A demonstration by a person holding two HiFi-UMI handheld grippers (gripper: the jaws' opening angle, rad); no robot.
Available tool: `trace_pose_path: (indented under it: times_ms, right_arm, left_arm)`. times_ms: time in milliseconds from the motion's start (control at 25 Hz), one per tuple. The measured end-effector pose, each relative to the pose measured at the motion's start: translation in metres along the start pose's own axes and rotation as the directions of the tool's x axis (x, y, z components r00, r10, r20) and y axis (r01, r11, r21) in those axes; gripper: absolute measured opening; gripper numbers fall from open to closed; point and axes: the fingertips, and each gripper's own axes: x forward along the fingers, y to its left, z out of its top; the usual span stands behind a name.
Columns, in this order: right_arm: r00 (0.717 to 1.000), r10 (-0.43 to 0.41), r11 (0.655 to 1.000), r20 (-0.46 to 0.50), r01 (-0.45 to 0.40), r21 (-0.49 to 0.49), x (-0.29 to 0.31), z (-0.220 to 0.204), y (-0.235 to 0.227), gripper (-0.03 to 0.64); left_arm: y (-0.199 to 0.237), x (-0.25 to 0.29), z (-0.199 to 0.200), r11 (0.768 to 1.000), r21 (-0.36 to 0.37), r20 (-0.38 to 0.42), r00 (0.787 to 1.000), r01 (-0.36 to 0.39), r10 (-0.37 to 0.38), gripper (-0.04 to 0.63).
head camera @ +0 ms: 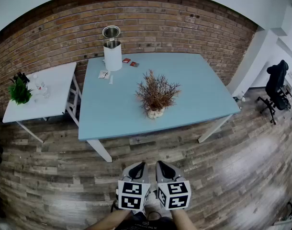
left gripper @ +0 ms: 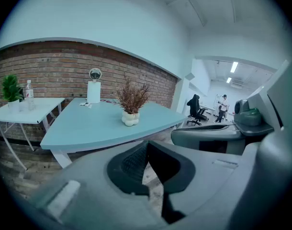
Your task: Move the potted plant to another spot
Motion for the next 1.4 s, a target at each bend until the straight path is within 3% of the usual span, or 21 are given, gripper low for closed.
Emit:
trace_pose_path:
  times_ms: [680, 1400]
  right_arm:
    - [0.999, -0.032, 0.999, 0.014, 0.032, 0.020, 0.010, 0.000, -0.014, 0.006]
    - [0.997, 0.073, 0.996, 0.011, -0.072, -0.055, 0.063, 0.028, -0.074, 0.006]
  left_arm:
    - [-0.001, 0.015, 0.002, 1.000, 0.007, -0.004, 1.000, 0.008, -0.008, -0.002]
    - [-0.002, 0.083, 0.033, 0.994, -0.035, 0.002, 0.995, -0.102, 0.102, -0.002]
